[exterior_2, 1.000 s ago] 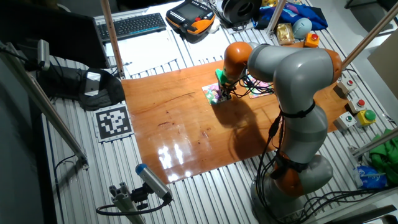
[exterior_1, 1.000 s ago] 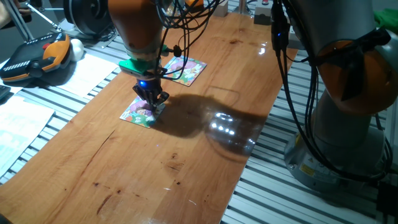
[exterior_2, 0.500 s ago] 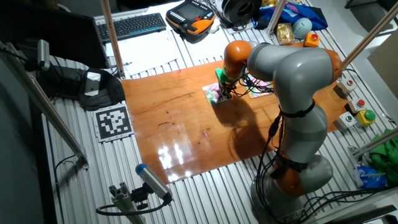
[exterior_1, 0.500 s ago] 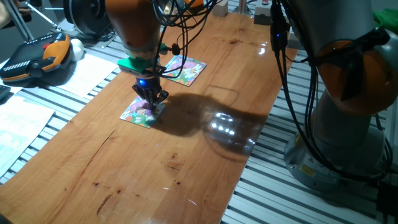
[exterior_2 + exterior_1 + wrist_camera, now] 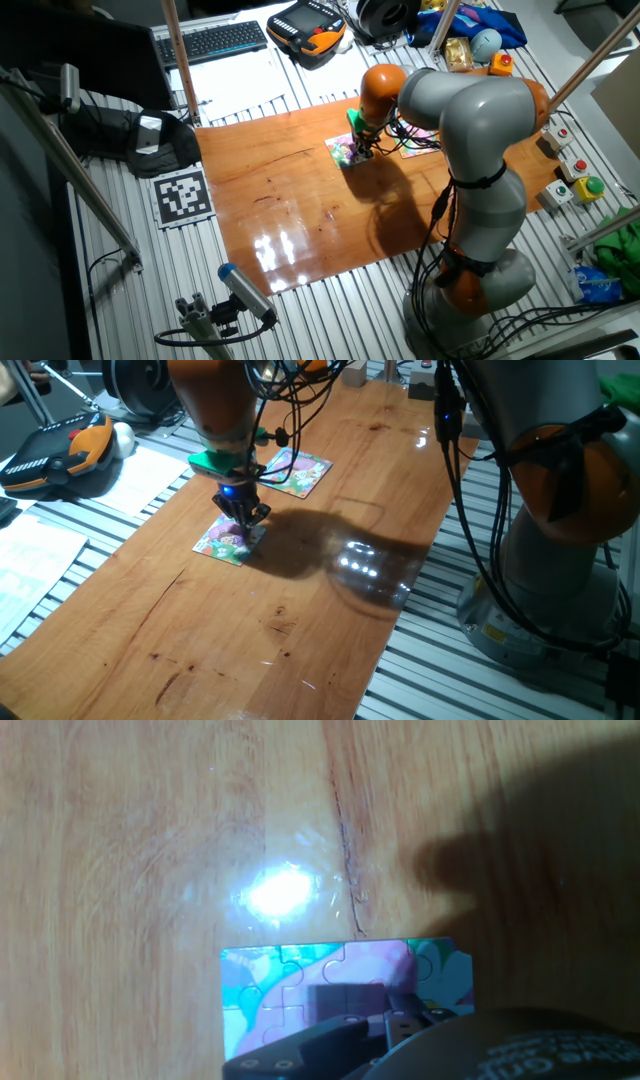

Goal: Assemble one piece of a puzzle

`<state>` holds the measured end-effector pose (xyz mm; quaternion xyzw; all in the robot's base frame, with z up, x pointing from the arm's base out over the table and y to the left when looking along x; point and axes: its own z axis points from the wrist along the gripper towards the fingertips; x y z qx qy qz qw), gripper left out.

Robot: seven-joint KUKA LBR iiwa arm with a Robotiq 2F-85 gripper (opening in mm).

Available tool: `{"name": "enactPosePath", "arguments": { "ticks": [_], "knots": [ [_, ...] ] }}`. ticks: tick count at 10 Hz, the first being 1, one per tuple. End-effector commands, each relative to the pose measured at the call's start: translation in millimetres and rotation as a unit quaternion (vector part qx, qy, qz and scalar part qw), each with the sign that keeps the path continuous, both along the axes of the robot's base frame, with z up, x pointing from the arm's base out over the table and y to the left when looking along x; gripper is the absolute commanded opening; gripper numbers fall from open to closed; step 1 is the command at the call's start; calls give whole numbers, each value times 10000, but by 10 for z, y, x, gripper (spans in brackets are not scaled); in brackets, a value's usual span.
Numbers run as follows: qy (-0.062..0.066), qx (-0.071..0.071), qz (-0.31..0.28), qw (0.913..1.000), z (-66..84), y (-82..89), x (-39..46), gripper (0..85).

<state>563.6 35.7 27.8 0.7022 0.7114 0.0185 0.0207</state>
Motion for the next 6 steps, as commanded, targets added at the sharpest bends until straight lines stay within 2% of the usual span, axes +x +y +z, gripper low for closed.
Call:
{"name": "enactPosePath", "arguments": {
  "ticks": [1,3,6],
  "knots": [
    [-47,39,-23,10000,-7,1,1,0],
    [-200,50,-62,9998,-21,8,-1,0],
    [-277,7,-91,9996,-34,17,-5,0]
  ]
}}
